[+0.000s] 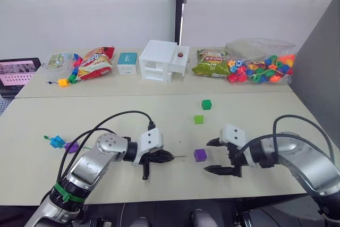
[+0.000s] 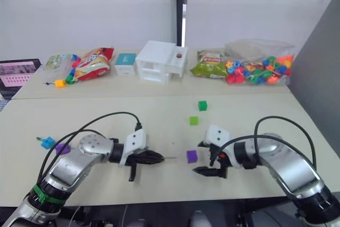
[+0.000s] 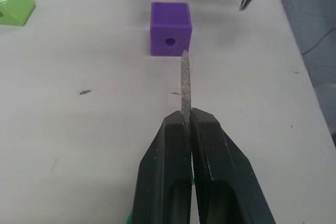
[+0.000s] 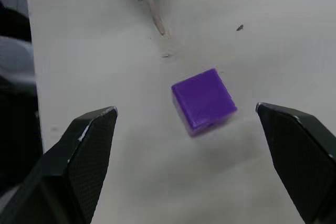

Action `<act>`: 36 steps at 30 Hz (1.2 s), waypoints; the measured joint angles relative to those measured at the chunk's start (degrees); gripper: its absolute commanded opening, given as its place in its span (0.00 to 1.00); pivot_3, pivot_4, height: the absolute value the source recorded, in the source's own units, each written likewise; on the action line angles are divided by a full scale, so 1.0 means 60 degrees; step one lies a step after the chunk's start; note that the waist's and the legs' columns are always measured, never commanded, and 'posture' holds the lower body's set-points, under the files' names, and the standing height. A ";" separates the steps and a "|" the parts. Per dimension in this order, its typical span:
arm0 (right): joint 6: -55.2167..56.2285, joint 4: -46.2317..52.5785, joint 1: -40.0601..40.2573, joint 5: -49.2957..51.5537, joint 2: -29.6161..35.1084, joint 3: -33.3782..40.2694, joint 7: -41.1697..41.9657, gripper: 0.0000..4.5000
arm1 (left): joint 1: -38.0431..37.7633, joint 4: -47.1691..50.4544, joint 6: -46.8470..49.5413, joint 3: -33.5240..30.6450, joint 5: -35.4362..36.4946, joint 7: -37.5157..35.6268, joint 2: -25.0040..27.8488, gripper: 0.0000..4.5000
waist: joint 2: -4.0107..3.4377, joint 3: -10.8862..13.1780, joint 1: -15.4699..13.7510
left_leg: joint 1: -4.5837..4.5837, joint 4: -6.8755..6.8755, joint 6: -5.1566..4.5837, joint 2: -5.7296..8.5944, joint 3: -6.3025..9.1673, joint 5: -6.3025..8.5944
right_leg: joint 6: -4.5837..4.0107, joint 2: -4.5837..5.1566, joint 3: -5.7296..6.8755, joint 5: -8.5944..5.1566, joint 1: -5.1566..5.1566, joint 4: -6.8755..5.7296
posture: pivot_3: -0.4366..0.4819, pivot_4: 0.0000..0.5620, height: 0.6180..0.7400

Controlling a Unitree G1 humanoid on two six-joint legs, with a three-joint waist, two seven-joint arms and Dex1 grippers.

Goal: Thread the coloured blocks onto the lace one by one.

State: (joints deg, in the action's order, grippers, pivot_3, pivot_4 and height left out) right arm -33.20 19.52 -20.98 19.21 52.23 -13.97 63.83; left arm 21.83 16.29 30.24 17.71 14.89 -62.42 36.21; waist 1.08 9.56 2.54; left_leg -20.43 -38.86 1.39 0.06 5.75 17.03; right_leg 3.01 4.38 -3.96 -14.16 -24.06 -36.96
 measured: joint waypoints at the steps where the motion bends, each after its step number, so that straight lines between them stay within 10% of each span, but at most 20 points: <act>1: 0.0334 -0.0257 -0.0149 -0.0143 -0.0046 -0.0155 0.0172 0.99 | -0.0026 0.0021 0.0027 -0.0009 0.0008 0.0015 0.0017 0.00 | 0.0000 0.0000 -0.0005 | -0.0001 -0.0002 0.0000 0.0001 0.0001 0.0000 | 0.0000 0.0001 0.0000 0.0000 0.0000 -0.0001 | 0.48 0.27 1.00; 7: 0.2386 -0.2109 -0.0952 -0.1158 -0.0714 -0.1006 0.1230 0.99 | -0.0167 0.0316 0.0313 -0.0027 0.0073 0.0201 0.0067 0.00 | 0.0003 0.0002 -0.0058 | -0.0007 -0.0005 0.0001 0.0004 0.0005 0.0000 | 0.0000 0.0006 0.0001 0.0001 -0.0005 -0.0002 | 0.48 0.27 1.00; 18: 0.3529 -0.3468 -0.1188 -0.1829 -0.1628 -0.1262 0.1400 0.27 | 0.0125 0.0811 0.1467 0.0190 0.0065 0.1141 -0.0109 0.00 | 0.0003 0.0001 -0.0037 | 0.0001 -0.0008 0.0004 0.0004 0.0007 -0.0002 | -0.0002 0.0003 0.0000 0.0002 -0.0002 -0.0013 | 0.48 0.27 1.00; 36: 0.1775 -0.2087 -0.0916 -0.2034 -0.1886 -0.1244 0.0639 0.27 | 0.0750 0.0582 0.1640 0.0868 -0.0235 0.1294 -0.0249 0.00 | 0.0003 0.0001 -0.0031 | 0.0001 -0.0009 0.0004 0.0005 0.0009 -0.0002 | -0.0003 0.0002 0.0000 0.0002 -0.0004 -0.0018 | 0.48 0.27 1.00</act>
State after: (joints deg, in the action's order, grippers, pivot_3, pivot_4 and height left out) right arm -22.55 6.99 -26.47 7.01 40.91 -21.43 67.67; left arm 26.33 19.79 40.08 22.92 13.49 -54.66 34.72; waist 1.10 9.57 2.35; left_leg -20.42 -38.91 1.41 0.09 5.80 17.02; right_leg 2.99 4.39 -3.97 -14.14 -24.08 -37.07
